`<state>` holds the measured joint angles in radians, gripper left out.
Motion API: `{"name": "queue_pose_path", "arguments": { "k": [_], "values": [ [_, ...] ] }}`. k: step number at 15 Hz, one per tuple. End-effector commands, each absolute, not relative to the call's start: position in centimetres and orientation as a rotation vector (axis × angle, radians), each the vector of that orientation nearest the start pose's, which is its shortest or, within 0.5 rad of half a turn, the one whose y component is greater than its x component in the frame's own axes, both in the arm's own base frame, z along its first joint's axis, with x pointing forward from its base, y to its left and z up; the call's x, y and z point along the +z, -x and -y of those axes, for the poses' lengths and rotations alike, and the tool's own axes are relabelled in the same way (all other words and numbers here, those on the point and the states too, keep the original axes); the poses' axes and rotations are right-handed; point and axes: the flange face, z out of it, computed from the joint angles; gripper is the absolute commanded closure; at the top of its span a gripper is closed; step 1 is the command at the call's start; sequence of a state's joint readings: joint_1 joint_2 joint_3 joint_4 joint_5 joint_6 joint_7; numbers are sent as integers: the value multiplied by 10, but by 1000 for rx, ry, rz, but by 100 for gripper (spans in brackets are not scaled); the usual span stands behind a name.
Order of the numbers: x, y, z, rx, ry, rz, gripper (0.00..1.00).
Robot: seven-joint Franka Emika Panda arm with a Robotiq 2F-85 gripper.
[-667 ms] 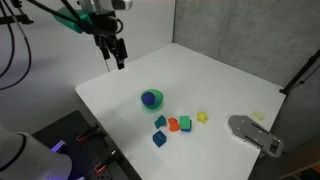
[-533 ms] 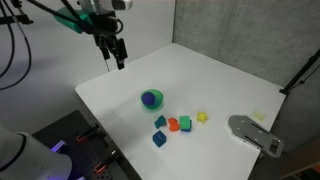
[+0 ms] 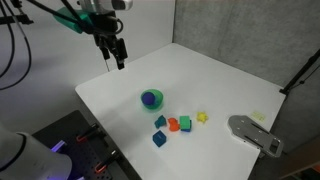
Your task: Remove the purple ball from the green bowl.
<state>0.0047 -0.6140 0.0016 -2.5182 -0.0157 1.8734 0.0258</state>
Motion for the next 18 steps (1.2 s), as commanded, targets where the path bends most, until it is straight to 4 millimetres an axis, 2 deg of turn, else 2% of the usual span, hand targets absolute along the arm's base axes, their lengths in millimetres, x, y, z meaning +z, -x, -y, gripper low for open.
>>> {"name": "queue_pose_path", "arguments": {
  "k": [1, 6, 11, 15, 18],
  "values": [
    [482, -360, -1, 50, 3157, -23, 0],
    [482, -360, -1, 50, 3157, -23, 0],
    [463, -385, 10, 65, 3152, -32, 0],
    [444, -413, 26, 31, 3136, -41, 0],
    [422, -438, 33, 24, 3128, -14, 0]
  ]
}}
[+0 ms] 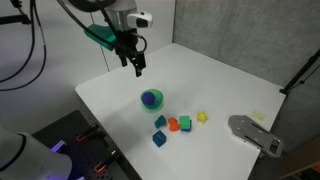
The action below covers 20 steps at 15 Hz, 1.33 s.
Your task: Remove the purple ball from the green bowl.
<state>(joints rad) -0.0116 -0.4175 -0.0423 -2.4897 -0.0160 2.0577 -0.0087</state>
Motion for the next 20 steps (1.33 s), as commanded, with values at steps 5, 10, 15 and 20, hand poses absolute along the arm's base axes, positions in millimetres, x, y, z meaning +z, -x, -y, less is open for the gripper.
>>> {"name": "queue_pose_path", "arguments": {
  "k": [5, 10, 15, 20],
  "values": [
    [378, -478, 32, 67, 3112, 41, 0],
    [326, -514, 12, 112, 3079, 91, 0],
    [279, -546, -10, 122, 3045, 101, 0],
    [229, -568, -28, 147, 3021, 105, 0]
  ]
}}
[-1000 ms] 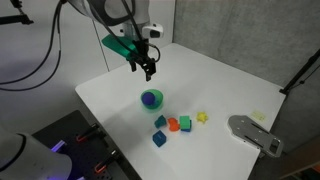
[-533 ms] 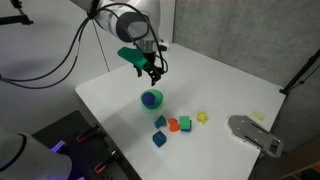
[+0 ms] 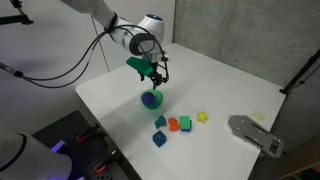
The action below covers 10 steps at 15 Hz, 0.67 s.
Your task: Remove the purple ball from the green bowl.
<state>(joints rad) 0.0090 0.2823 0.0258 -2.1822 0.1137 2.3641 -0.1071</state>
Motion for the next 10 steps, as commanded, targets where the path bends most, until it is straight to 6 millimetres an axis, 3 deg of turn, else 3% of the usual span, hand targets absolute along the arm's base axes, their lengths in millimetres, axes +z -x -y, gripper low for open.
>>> {"name": "queue_pose_path", "arguments": {
  "k": [1, 6, 10],
  "values": [
    [219, -571, -32, 156, 3020, 111, 0],
    [170, -582, -46, 212, 3024, 123, 0],
    [147, -588, -48, 251, 3023, 121, 0]
  ]
}}
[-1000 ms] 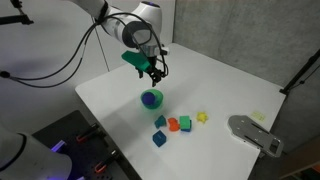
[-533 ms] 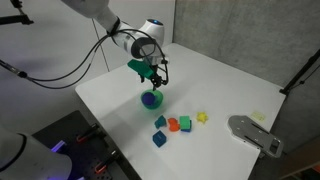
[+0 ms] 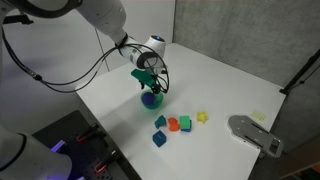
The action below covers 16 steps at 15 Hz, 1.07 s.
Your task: Remove the purple ball from the green bowl.
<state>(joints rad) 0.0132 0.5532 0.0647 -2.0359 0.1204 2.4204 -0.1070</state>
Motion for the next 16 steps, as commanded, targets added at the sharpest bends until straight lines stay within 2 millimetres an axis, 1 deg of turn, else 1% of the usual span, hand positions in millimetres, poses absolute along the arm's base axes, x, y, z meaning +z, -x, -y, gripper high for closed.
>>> {"name": "queue_pose_path", "arguments": {
  "k": [1, 4, 7, 12, 16],
  "values": [
    [144, -589, -47, 256, 3022, 122, 0],
    [136, -593, -48, 268, 3020, 121, 0],
    [132, -594, -47, 284, 3023, 111, 0],
    [131, -594, -47, 303, 3027, 103, 0],
    [130, -592, -44, 367, 3043, 105, 0]
  ]
}}
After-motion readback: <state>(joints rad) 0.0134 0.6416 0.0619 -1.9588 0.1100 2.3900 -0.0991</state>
